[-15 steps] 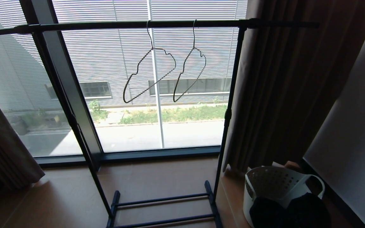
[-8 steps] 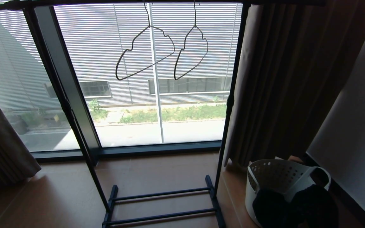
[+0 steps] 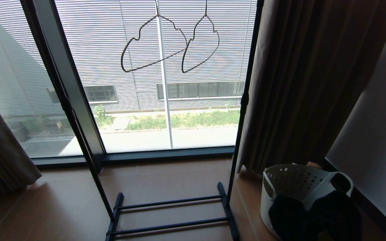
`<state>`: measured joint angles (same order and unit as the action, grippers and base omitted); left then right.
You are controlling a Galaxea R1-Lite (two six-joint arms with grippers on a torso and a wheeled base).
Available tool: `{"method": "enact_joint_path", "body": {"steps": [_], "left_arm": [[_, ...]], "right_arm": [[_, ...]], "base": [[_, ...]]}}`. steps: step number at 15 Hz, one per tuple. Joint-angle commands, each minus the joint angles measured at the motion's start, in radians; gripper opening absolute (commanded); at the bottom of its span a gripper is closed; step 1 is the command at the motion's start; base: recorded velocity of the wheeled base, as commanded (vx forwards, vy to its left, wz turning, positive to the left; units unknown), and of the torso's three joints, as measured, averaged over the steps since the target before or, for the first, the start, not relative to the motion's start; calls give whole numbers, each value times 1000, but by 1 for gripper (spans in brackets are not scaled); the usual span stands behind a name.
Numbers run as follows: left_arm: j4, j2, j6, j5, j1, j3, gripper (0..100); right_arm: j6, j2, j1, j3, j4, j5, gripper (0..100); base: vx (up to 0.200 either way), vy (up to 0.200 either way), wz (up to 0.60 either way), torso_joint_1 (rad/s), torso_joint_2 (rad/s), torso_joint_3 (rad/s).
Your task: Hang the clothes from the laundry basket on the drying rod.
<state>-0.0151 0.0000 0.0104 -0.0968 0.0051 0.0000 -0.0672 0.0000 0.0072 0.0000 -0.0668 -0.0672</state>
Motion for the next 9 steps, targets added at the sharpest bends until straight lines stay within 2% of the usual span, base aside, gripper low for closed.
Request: {"method": "enact_joint_path", "body": {"steps": [1, 6, 9], "left_arm": [[0, 2, 0, 0, -1, 0, 100], [0, 0, 0, 0, -1, 0, 100], [0, 2, -1, 0, -1, 0, 100]], "right_arm": [[0, 2, 0, 0, -1, 0, 100], [0, 2, 0, 0, -1, 0, 100], [0, 2, 0, 0, -1, 0, 100]], "base": [[0, 0, -600, -7, 7, 7], [0, 0, -600, 4, 6, 2], [0, 0, 0, 0, 0, 0]]}}
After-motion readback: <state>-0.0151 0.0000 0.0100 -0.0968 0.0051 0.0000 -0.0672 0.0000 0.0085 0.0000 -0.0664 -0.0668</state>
